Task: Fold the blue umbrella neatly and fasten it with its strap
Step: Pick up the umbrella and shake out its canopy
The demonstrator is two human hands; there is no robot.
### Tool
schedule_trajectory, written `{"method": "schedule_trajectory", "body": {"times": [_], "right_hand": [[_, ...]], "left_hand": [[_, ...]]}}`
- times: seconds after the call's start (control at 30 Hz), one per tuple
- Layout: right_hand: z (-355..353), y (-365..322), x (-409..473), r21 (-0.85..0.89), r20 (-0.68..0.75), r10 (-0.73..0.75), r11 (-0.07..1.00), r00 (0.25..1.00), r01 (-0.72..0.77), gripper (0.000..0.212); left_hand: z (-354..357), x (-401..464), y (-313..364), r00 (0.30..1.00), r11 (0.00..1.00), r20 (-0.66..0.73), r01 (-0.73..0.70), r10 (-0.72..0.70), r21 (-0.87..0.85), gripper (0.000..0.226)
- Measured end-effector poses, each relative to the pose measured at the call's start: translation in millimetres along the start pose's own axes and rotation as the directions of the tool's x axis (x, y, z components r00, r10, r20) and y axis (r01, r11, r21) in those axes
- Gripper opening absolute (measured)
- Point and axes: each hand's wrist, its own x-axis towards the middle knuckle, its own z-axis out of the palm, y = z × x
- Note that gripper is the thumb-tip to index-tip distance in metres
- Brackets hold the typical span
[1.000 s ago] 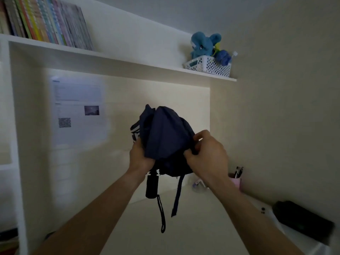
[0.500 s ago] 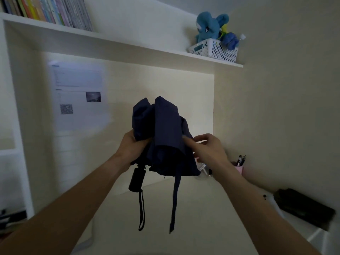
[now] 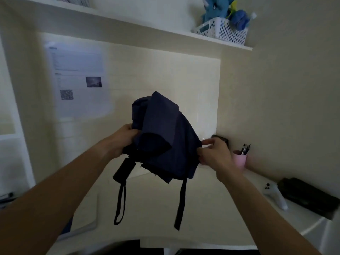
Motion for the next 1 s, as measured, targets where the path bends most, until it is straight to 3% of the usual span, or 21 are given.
{"method": "schedule_trajectory", "body": {"times": [0.1,0.2,0.3,0.4,0.47,0.53,0.7,0.77,0.83,1.0], "right_hand": [[-16.3,17.1,-6.3,0.205,0.120,0.084,0.973,0.989,-0.108,0.033],[-22.8,23.9,-17.8,0.293,0.220,0.115,0.939,0.969,-0.178,0.030],[-8.8,16.8,-21.7,0.168,0.179,0.131,0.973,0.975,-0.161,0.059],[18.2,13.7,-23.2,-0.080,0.123,0.057,0.996,0.991,-0.047,0.080],[32.0,26.1,-16.4,-0.238,0.149,0.031,0.971,0.988,0.006,0.064],[35.6,42.0,-9.1,-0.269,0.164,0.040,0.963,0.986,0.006,0.045],[30.3,73.3,5.7,-0.014,0.183,0.221,0.975,0.958,-0.222,0.031],[38.3,79.9,6.5,0.019,0.252,0.280,0.956,0.926,-0.294,0.039],[48.9,88.8,4.7,0.027,0.294,0.288,0.951,0.911,-0.309,0.041],[47.3,104.8,7.2,0.117,0.355,0.273,0.936,0.894,-0.332,0.015]], "left_hand": [[-12.2,1.1,-9.2,0.996,0.995,0.072,0.055,-0.049,-0.083,0.027],[-15.6,3.6,-20.9,0.990,0.992,0.104,0.105,-0.098,-0.063,0.034],[-11.6,8.7,-33.4,0.985,0.990,0.118,0.130,-0.122,-0.061,0.033],[-7.0,15.1,-44.2,0.979,0.983,0.123,0.171,-0.162,-0.067,0.027],[-6.7,20.5,-51.6,0.973,0.979,0.118,0.202,-0.197,-0.033,0.027],[-7.5,23.5,-58.5,0.969,0.976,0.128,0.217,-0.213,-0.025,0.029],[-9.2,27.7,-75.0,0.962,0.970,0.140,0.242,-0.235,-0.035,0.033],[-7.1,30.4,-81.1,0.960,0.968,0.160,0.243,-0.231,-0.062,0.031],[-4.6,32.5,-86.8,0.953,0.962,0.187,0.259,-0.240,-0.083,0.029],[-9.3,38.4,-107.6,0.921,0.941,0.214,0.336,-0.324,-0.023,0.030]]}}
